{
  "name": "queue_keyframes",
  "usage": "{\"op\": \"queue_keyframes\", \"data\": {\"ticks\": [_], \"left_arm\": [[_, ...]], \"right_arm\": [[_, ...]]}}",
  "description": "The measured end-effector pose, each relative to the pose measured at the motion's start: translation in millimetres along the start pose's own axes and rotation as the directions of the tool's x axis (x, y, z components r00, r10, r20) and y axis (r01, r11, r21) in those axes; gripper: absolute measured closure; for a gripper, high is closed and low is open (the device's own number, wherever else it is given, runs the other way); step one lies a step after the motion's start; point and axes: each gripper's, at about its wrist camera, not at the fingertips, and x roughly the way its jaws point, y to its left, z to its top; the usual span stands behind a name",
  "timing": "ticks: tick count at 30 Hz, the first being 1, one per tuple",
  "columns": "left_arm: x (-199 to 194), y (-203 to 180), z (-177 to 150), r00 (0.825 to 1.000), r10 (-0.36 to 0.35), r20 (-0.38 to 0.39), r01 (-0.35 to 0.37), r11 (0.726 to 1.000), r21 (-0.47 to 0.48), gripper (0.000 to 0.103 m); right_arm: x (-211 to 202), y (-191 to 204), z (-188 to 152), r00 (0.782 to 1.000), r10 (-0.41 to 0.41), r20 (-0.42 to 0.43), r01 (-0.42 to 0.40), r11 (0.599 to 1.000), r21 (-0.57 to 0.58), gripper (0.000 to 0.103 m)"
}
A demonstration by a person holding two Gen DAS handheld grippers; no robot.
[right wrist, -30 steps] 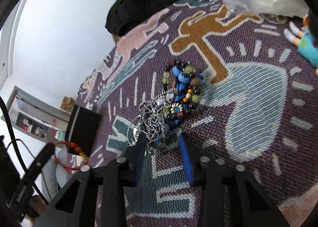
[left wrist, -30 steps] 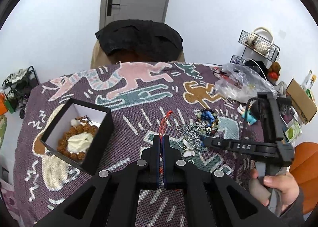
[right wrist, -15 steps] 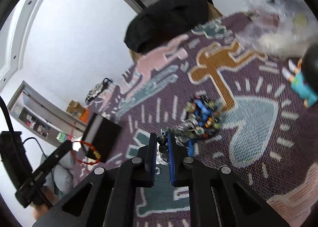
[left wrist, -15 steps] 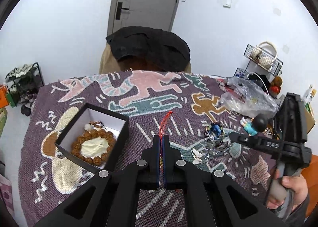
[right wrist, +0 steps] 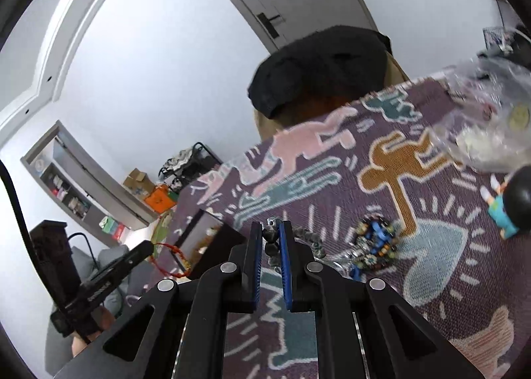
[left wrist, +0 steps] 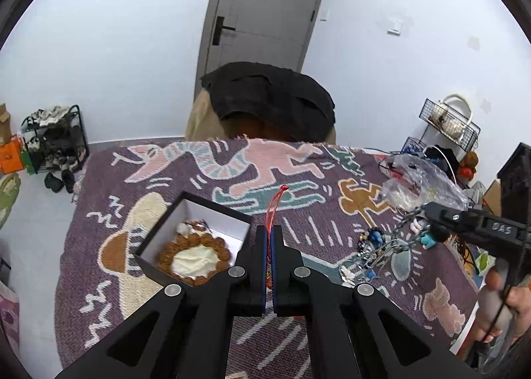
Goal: Organize jewelry
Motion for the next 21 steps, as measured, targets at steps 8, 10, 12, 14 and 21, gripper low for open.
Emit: {"op": "queue_keyframes", "data": {"ticks": [8, 10, 12, 14, 21], "left_arm": [[-1.4, 22.8, 9.0, 1.0, 0.029, 0.012, -0.029, 0.999, -0.018, 0.102], [-1.4, 29.0, 11.4, 0.999, 0.039, 0.015, -0.038, 0.999, -0.024, 0.102], [-0.7, 34.7, 13.3, 0.999, 0.045, 0.017, -0.044, 0.999, -0.032, 0.102], [0.3, 40.5, 14.7, 0.999, 0.047, 0.016, -0.046, 0.998, -0.041, 0.102], [10.3, 57.3, 19.1, 0.998, 0.06, 0.011, -0.059, 0.996, -0.066, 0.102]], "right_arm": [[-5.8, 38.8, 18.5, 0.999, 0.025, 0.032, -0.023, 0.997, -0.075, 0.091], [-7.2, 46.6, 22.0, 0.999, 0.032, 0.039, -0.029, 0.996, -0.089, 0.091], [-8.1, 54.4, 25.2, 0.998, 0.039, 0.047, -0.034, 0.994, -0.104, 0.091], [-8.8, 62.8, 29.3, 0.998, 0.044, 0.052, -0.038, 0.992, -0.12, 0.091], [-14.1, 84.1, 39.8, 0.996, 0.058, 0.071, -0.046, 0.987, -0.155, 0.091]]}}
